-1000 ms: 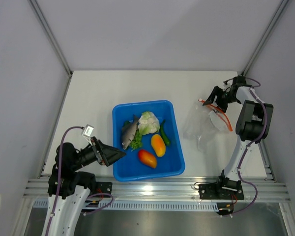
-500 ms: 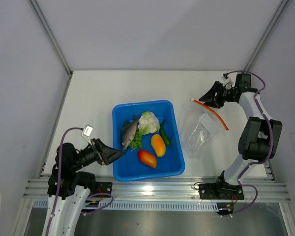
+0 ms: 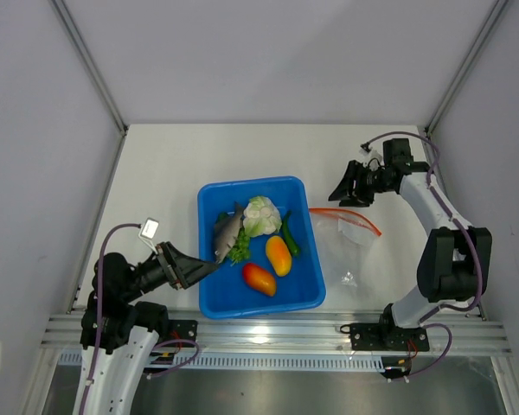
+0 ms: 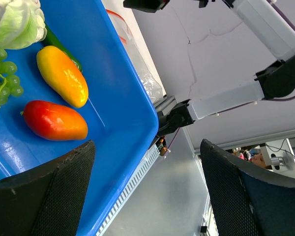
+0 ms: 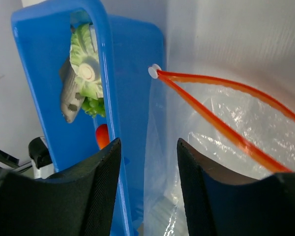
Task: Place the food in the zip-top bag and seal the zipper
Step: Move the zipper food storage bag to the center of the board, then pick up the zipper food storage bag at the center of the board.
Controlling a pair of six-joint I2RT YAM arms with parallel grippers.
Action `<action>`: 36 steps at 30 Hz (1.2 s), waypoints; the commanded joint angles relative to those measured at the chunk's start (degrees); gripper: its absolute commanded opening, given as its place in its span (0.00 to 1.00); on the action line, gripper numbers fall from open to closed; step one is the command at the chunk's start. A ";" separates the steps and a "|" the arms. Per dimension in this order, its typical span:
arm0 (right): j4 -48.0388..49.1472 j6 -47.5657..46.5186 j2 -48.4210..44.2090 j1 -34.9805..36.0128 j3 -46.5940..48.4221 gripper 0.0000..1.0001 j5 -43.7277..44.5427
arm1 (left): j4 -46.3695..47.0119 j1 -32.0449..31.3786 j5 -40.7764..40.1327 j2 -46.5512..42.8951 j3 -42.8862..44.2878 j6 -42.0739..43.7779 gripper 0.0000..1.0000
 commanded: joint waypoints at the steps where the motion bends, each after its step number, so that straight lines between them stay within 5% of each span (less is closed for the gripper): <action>1: -2.92 -2.26 -4.24 0.79 -1.01 0.53 6.78 | -0.01 0.07 -0.58 0.05 2.34 -1.11 0.88; 7: -3.81 -1.39 -3.28 0.70 -1.10 0.65 11.45 | 0.34 0.07 -0.94 0.58 2.43 -1.29 0.88; 13: -10.03 11.59 1.37 -2.62 4.78 0.80 24.37 | -0.62 0.07 -1.55 0.58 1.82 -1.03 0.87; 17: -14.78 14.69 2.44 -2.38 9.52 0.97 32.88 | -1.15 0.07 -1.90 0.84 1.47 -0.94 0.87; 20: -16.89 14.96 2.00 -2.37 10.59 0.99 37.29 | -1.59 0.07 -1.82 0.93 0.94 -0.50 0.87; 28: -10.50 17.60 -4.14 -9.75 -4.68 0.99 33.88 | -1.15 0.07 -0.94 0.93 -1.08 0.12 0.88; 36: 3.66 17.07 -10.40 -16.61 -17.53 0.99 19.21 | 1.31 0.07 0.21 1.54 -3.71 -0.50 0.88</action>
